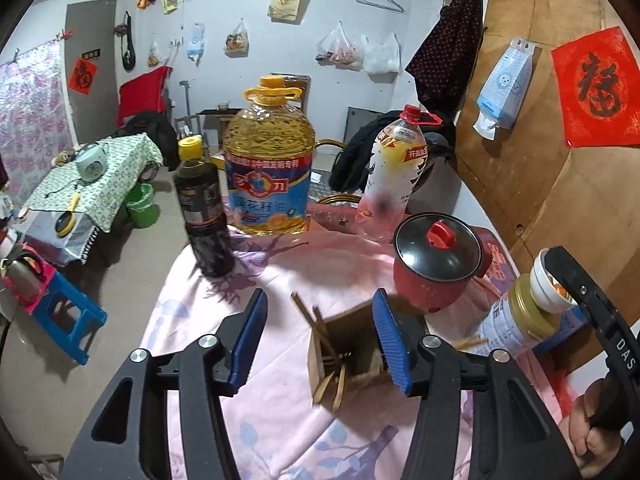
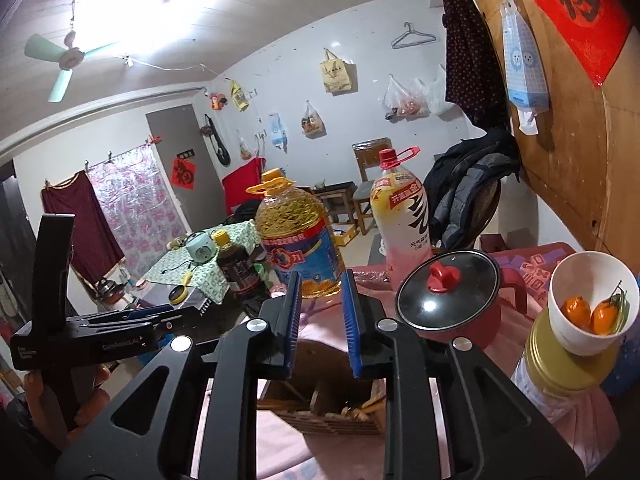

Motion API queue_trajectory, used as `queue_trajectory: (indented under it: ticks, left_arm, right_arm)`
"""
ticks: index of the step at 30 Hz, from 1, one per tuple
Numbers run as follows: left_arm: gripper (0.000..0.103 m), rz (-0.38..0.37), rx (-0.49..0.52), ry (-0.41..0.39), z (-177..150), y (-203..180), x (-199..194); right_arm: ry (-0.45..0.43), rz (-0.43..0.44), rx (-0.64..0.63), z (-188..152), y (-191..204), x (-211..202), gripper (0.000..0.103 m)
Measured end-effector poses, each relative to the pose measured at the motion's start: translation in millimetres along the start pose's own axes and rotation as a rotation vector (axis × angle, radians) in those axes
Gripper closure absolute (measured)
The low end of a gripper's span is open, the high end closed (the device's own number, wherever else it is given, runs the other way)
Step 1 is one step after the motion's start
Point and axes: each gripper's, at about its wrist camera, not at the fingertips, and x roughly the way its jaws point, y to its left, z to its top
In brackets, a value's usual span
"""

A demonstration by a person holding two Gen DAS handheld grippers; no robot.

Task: Organize utensils

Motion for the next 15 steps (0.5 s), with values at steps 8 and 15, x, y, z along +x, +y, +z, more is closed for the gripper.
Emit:
queue_trajectory:
  ticks: [8,15]
  left_arm:
    - [0.028,0.014,0.043,-0.069,-26.0,-6.5,-56.3]
    - [0.011,0.056,0.073,-0.169,-47.8,-0.7,-113.6]
  right_arm:
    - [-0.028,-0.046,-0.037,-10.1,35.1,-47.5,0.073]
    - [-0.076,-0.066,-0.061,-19.5,76.0,-87.9,0.056]
